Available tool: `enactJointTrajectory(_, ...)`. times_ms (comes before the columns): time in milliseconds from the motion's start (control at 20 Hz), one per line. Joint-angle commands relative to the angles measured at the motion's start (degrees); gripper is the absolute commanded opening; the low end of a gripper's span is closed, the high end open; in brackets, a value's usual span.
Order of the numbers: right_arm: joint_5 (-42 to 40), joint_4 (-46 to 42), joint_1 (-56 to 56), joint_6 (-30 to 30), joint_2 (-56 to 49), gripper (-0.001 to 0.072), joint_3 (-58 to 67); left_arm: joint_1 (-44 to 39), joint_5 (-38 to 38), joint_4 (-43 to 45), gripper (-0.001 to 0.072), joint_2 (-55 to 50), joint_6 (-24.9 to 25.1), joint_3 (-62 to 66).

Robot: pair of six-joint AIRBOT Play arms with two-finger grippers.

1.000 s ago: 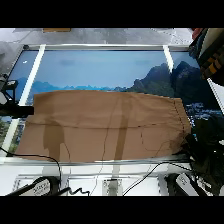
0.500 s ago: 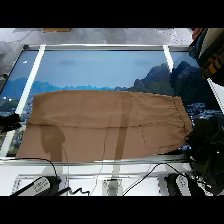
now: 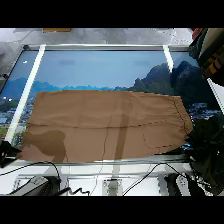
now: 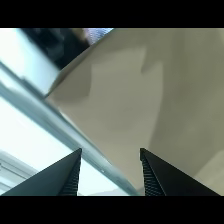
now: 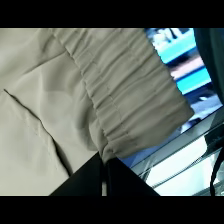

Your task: Fold the clothes and pants, and hang the long-sleeved shirts on hangers.

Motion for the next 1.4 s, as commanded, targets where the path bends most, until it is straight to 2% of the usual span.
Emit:
enactJointTrajectory(0, 0.1, 0.2, 0.1, 0.0, 0.0, 0.0027, 0.0, 4.3, 5.8, -0.9, 0.0446, 0.1, 1.7, -7.1)
enactJointTrajectory(50, 0.1, 0.2, 0.1, 0.0, 0.0, 0.0027, 0.0, 4.3, 7.3, -1.0, 0.0518, 0.1, 1.7, -7.6)
enactJointTrajectory(100, 0.1, 0.2, 0.1, 0.0, 0.0, 0.0027, 0.0, 4.3, 8.8, -1.0, 0.0620, 0.1, 1.7, -7.9)
enactJointTrajectory(150, 0.1, 0.2, 0.1, 0.0, 0.0, 0.0027, 0.0, 4.3, 10.1, -1.0, 0.0644, 0.1, 1.7, -7.9)
enactJointTrajectory(350, 0.1, 0.1, 0.1, 0.0, 0.0, 0.0027, 0.0, 4.2, 16.2, -2.4, 0.0636, 0.1, 1.9, -7.9)
enactJointTrajectory(400, 0.1, 0.0, 0.1, 0.0, 0.0, 0.0027, 0.0, 4.2, 16.5, -3.7, 0.0610, 0.1, 3.1, -7.9)
enactJointTrajectory(500, -0.1, 0.0, 0.1, 0.1, 0.0, 0.0027, 0.0, 4.2, 16.7, -7.8, 0.0483, 0.1, 5.6, -7.9)
enactJointTrajectory(550, -0.1, 0.0, 0.0, 0.1, 0.0, 0.0027, 0.0, 3.9, 17.3, -9.3, 0.0461, 0.1, 6.2, -7.9)
enactJointTrajectory(750, -0.1, -0.1, 0.1, 0.1, 0.0, 0.0027, 0.0, 0.4, 17.3, -11.1, 0.0460, 0.1, 6.0, -7.8)
enactJointTrajectory(1150, -0.2, -0.6, 0.0, 0.1, 0.0, 0.0028, 0.0, -2.3, 9.5, -11.5, 0.0463, 1.4, 2.9, -2.0)
enactJointTrajectory(1350, -0.2, -0.6, 0.1, 0.1, 0.0, 0.0027, 0.0, -2.3, 9.3, -5.0, 0.0463, 1.4, 2.1, -2.1)
